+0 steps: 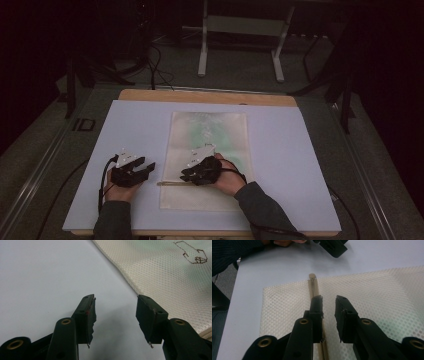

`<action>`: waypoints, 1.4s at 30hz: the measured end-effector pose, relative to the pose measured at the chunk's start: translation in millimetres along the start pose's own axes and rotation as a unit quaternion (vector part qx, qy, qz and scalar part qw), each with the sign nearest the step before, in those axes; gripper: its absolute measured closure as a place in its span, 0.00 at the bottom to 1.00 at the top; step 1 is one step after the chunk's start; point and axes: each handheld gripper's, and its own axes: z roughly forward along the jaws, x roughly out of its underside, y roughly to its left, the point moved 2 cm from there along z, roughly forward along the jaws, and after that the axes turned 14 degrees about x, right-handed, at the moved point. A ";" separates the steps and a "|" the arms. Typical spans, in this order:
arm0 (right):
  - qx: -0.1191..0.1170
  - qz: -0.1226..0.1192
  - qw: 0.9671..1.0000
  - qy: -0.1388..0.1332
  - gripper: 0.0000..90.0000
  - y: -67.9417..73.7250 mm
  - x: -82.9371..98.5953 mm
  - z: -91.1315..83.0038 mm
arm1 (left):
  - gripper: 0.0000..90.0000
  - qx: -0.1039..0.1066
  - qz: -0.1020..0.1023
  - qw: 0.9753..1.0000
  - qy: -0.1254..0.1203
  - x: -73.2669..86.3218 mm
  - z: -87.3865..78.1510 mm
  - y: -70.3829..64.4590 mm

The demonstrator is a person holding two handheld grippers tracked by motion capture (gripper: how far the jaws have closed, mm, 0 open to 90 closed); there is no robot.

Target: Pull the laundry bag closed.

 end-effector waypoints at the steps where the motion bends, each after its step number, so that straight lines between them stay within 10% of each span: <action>1: 0.000 0.000 1.000 0.000 0.85 0.0 0.0 0.0 | 0.54 0.000 0.000 1.000 0.000 0.0 0.0 0.0; 42: -0.036 -0.025 0.999 0.015 0.86 31.2 -34.5 55.9 | 0.54 0.003 0.000 1.000 -0.001 0.0 -0.1 0.1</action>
